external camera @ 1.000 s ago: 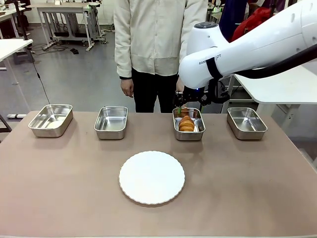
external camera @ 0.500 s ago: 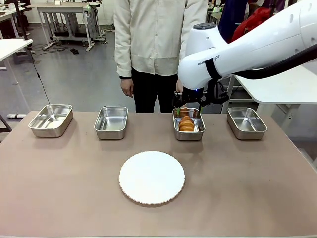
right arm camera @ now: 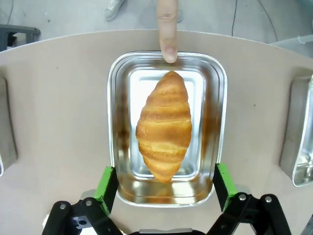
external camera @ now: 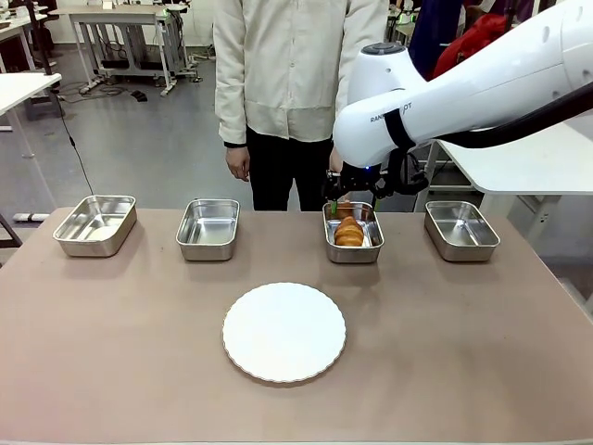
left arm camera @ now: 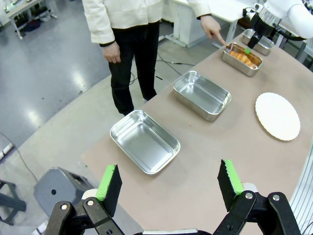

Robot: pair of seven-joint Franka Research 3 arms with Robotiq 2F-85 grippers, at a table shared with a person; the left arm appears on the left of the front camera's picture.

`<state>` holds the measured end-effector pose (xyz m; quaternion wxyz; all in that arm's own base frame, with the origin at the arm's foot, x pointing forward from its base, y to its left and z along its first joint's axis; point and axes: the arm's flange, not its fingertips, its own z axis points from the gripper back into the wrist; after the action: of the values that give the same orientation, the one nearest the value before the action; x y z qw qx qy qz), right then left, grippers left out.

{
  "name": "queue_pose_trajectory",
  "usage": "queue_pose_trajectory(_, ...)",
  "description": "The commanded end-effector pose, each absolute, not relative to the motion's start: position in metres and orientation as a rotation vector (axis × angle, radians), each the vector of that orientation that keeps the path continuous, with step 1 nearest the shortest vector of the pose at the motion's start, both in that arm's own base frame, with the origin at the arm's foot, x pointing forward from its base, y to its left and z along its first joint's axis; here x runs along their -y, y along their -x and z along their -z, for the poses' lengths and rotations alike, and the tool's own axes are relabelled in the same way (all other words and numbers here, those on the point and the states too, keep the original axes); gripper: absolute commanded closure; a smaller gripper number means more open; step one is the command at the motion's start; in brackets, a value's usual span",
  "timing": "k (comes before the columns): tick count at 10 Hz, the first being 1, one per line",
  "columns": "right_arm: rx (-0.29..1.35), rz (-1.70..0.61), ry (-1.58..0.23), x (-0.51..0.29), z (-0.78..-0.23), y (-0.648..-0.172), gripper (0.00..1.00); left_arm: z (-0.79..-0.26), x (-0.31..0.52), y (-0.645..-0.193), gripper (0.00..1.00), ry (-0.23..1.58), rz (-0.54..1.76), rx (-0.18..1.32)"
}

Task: Place the bread in the container.
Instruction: Place the Butter Roll into the Airtight Container indicated by the human.

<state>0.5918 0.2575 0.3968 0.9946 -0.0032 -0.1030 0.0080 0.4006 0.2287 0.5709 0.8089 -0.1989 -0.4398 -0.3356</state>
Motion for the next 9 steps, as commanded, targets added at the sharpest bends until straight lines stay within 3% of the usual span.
queue_pose_trajectory(1, 0.333, 0.060, -0.001, -0.236, -0.434, -0.533, 0.00, -0.572, -0.229, -0.399, 0.00, 0.431, 0.729, 0.952)
queue_pose_trajectory(5, 0.472, 0.019, -0.042, -0.197, -0.453, -0.418, 0.00, -0.572, -0.229, -0.399, 0.00, 0.431, 0.729, 0.952)
queue_pose_trajectory(9, 0.434, -0.095, -0.134, -0.192, -0.430, -0.356, 0.00, -0.572, -0.229, -0.399, 0.00, 0.431, 0.729, 0.952)
